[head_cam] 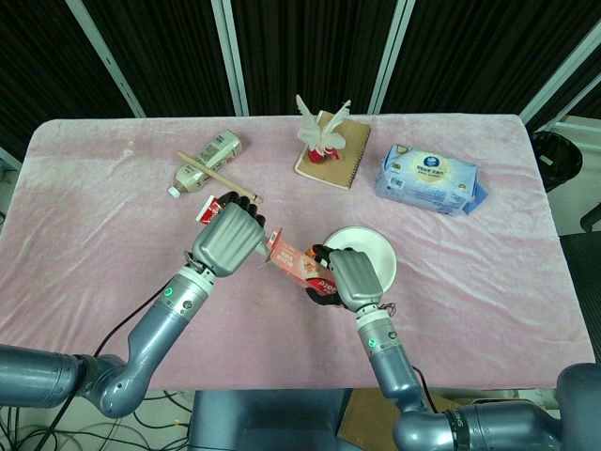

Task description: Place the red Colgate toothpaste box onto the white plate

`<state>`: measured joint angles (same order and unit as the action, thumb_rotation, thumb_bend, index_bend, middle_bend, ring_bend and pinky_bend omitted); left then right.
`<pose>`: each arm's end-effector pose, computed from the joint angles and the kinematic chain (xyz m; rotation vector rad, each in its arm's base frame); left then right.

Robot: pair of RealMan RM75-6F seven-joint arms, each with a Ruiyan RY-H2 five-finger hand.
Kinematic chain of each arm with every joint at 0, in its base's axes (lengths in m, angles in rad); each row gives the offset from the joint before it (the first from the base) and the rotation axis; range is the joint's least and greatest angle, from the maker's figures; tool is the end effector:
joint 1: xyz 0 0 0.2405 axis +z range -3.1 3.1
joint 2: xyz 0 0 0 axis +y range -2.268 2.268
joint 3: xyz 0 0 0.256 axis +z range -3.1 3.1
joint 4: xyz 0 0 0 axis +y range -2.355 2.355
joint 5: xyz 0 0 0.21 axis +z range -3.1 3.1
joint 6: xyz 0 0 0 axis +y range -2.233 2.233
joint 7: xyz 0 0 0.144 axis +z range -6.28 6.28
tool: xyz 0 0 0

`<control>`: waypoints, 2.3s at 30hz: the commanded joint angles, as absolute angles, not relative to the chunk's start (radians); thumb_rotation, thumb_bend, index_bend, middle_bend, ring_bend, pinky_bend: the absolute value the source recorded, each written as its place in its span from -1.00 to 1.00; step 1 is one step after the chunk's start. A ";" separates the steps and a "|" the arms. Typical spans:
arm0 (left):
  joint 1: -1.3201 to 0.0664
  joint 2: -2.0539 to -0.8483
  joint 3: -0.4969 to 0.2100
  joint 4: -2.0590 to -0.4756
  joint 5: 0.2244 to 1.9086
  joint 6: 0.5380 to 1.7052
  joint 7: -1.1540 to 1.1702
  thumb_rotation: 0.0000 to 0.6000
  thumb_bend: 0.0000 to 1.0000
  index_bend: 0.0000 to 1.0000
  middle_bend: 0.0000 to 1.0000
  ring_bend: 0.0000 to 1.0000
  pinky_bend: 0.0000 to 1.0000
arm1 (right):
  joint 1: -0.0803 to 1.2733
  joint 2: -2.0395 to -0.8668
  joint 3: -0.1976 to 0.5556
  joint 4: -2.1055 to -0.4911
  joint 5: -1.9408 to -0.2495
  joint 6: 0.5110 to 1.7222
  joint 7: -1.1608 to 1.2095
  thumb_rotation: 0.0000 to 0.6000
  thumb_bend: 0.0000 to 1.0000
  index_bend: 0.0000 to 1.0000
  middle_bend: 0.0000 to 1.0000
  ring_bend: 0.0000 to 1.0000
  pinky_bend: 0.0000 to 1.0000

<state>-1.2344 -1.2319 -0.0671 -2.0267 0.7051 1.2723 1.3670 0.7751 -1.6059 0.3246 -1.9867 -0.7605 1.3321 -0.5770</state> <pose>-0.0023 0.3317 0.0690 -1.9461 0.0985 -0.5163 -0.0501 -0.2950 0.0122 1.5686 -1.2989 1.1681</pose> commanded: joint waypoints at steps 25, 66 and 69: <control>-1.253 -1.254 -0.076 -2.033 0.693 1.293 1.392 1.00 -0.23 0.04 -0.09 -0.25 -0.08 | 0.766 -1.580 0.323 -1.997 -0.752 1.328 -0.557 1.00 -0.32 -0.01 0.12 -0.07 -0.25; -1.337 -1.313 -0.096 -1.984 0.866 1.306 1.495 1.00 -0.25 -0.03 -0.23 -0.34 -0.16 | 0.744 -1.570 0.361 -2.035 -0.760 1.345 -0.461 1.00 -0.30 -0.01 0.12 -0.07 -0.24; -1.337 -1.320 -0.100 -1.976 0.883 1.306 1.491 1.00 -0.33 -0.08 -0.29 -0.39 -0.20 | 0.738 -1.582 0.371 -2.033 -0.774 1.356 -0.432 1.00 -0.28 -0.01 0.12 -0.07 -0.22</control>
